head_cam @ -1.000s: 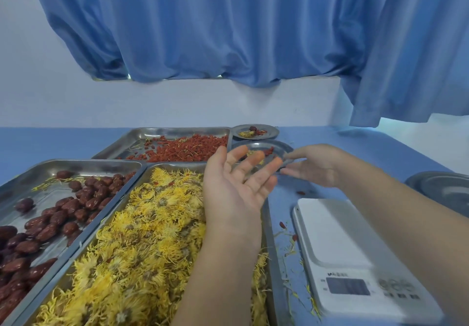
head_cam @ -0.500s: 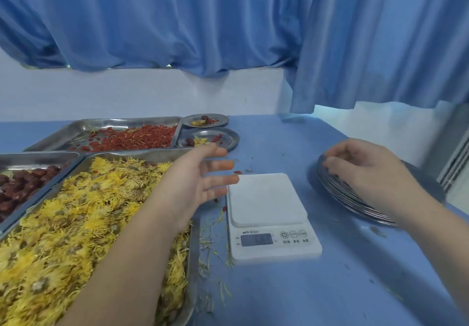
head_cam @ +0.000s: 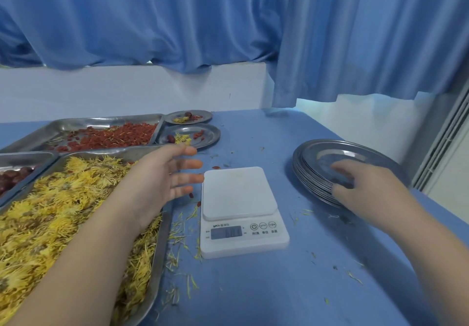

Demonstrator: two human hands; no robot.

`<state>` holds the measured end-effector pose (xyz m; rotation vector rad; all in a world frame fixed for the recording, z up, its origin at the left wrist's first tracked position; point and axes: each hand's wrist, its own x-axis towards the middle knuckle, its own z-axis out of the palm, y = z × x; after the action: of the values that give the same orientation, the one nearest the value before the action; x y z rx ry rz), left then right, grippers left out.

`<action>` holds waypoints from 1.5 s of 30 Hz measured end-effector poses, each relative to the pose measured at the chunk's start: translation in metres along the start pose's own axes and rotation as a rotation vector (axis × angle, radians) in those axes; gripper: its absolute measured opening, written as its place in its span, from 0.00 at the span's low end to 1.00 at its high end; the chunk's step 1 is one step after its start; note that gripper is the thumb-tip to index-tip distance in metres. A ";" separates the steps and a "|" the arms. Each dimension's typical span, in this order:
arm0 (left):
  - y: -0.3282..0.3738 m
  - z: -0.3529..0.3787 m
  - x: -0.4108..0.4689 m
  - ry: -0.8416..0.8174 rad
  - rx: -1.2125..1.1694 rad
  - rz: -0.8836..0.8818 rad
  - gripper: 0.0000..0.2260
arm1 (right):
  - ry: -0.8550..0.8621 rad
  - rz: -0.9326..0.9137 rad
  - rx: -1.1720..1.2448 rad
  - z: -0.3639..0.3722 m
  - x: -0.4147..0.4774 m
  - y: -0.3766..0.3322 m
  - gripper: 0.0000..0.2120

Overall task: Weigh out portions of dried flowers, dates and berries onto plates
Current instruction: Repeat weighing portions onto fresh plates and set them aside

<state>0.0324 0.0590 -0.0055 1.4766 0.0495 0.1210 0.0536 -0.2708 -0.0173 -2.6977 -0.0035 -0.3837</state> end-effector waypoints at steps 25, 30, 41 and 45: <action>0.003 0.003 -0.005 0.011 -0.002 -0.014 0.11 | 0.284 -0.262 -0.047 0.012 0.001 -0.002 0.05; 0.004 0.004 -0.005 0.037 -0.012 -0.019 0.11 | 0.581 -0.534 0.022 0.010 0.002 -0.003 0.10; 0.011 -0.011 -0.005 0.418 -0.269 0.030 0.05 | 0.677 -0.940 0.113 0.043 -0.027 -0.050 0.08; 0.010 -0.005 -0.006 0.380 -0.251 0.021 0.06 | 0.608 -0.998 0.109 0.058 -0.028 -0.056 0.09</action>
<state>0.0256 0.0647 0.0040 1.1881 0.3157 0.4099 0.0391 -0.1953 -0.0531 -2.1622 -1.1581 -1.4014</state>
